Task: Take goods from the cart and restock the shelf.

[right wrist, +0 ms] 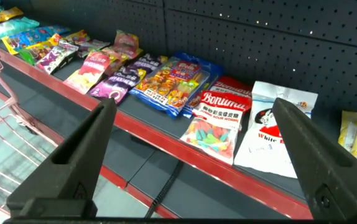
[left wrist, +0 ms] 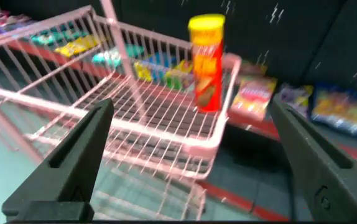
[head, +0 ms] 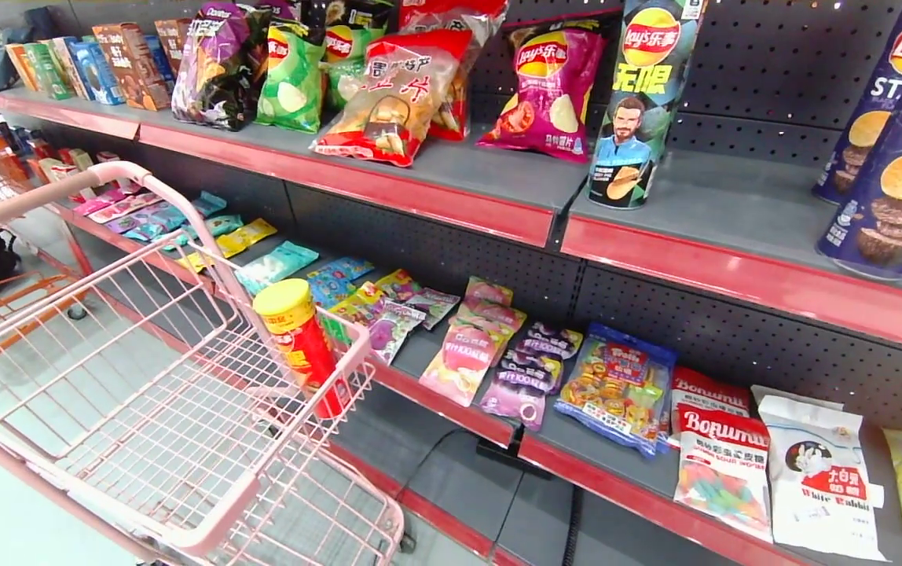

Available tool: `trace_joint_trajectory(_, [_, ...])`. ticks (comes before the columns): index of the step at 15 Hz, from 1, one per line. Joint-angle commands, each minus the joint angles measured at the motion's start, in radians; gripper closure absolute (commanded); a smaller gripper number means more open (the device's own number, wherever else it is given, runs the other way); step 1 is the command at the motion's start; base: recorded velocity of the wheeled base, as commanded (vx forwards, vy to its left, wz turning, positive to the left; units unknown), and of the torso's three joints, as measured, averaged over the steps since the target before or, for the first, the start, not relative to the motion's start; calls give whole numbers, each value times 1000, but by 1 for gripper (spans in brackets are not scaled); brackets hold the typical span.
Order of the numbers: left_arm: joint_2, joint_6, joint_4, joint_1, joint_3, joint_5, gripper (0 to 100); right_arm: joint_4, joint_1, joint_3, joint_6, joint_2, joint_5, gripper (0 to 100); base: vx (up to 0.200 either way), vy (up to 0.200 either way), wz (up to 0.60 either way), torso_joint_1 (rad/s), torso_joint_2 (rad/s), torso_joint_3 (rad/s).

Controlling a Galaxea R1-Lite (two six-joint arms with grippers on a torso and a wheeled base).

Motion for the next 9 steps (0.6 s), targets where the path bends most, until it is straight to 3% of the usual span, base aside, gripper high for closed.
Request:
trace_joint_trajectory(1, [695, -174, -194, 10, -354, 45, 0, 0, 1, 0, 0, 0, 0, 0, 0, 0, 0, 0, 0, 0])
trace_joint_trajectory(5, [1073, -127, -477, 10, -319, 46, 0, 0, 1, 0, 0, 0, 0, 0, 0, 0, 0, 0, 0, 0])
trace_joint_trajectory(6, [1201, -95, -578, 10, -311, 46, 0, 0, 1, 0, 0, 0, 0, 0, 0, 0, 0, 0, 0, 0])
trace_joint_trajectory(9, [1384, -62, -667, -8, -302, 35, 0, 0, 1, 0, 0, 0, 0, 0, 0, 0, 0, 0, 0, 0])
